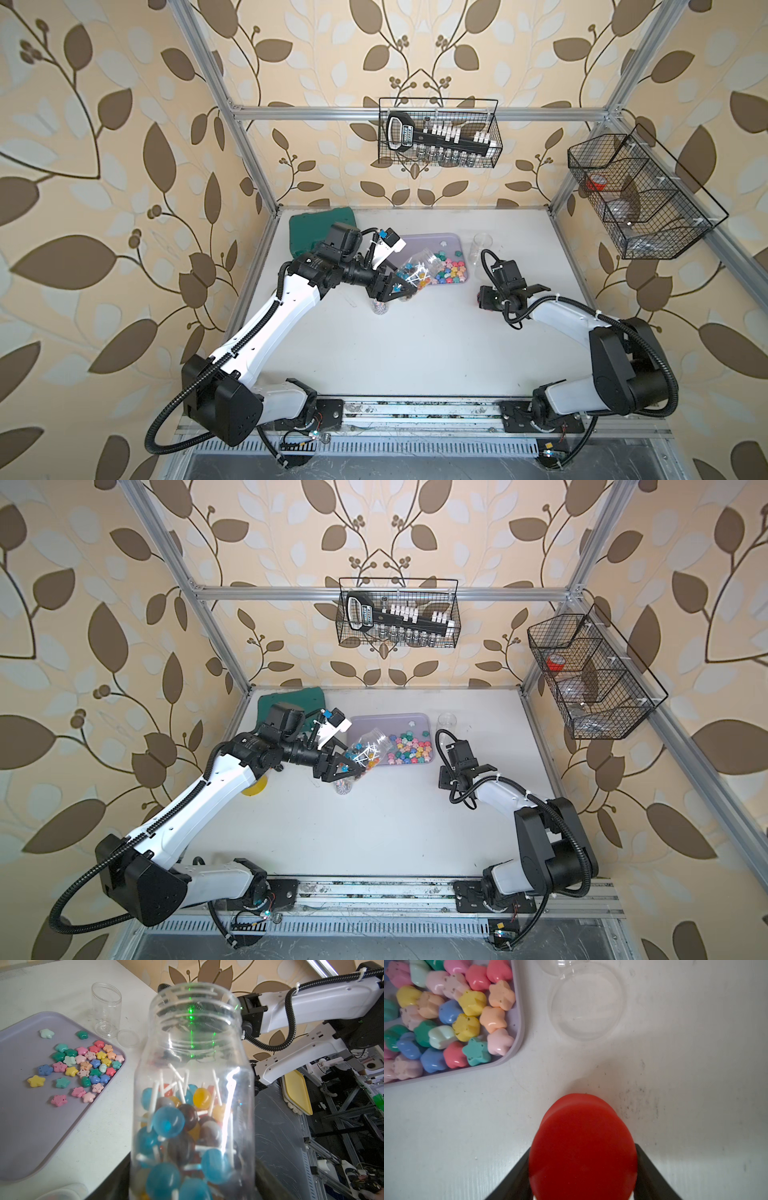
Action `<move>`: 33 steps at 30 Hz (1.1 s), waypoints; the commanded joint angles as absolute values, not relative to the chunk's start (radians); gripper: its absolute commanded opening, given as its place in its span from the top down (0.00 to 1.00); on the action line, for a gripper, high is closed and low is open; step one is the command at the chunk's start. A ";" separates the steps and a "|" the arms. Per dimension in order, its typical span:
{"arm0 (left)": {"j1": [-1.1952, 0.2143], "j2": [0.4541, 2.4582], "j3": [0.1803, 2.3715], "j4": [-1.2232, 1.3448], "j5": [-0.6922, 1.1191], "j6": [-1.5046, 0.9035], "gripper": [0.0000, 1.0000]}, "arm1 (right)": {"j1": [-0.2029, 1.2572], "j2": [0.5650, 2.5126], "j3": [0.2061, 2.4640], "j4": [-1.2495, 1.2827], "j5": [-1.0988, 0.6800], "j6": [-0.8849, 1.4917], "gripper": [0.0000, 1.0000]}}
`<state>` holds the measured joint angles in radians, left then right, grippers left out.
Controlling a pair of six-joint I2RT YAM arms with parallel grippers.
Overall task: Pour the candies out of the jar
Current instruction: Place the lid at the center of the board.
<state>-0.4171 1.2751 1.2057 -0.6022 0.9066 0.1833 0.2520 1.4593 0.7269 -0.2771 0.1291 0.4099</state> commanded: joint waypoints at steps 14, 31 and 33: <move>-0.410 1.322 1.242 -0.564 0.866 0.199 0.30 | 0.248 1.393 0.788 -0.296 0.156 0.405 0.13; -0.410 1.589 1.434 -0.683 0.659 0.262 0.30 | 0.090 1.165 0.711 -0.308 0.005 0.379 0.11; -0.410 1.617 1.460 -0.703 0.629 0.272 0.30 | 0.082 1.146 0.698 -0.309 -0.010 0.380 0.11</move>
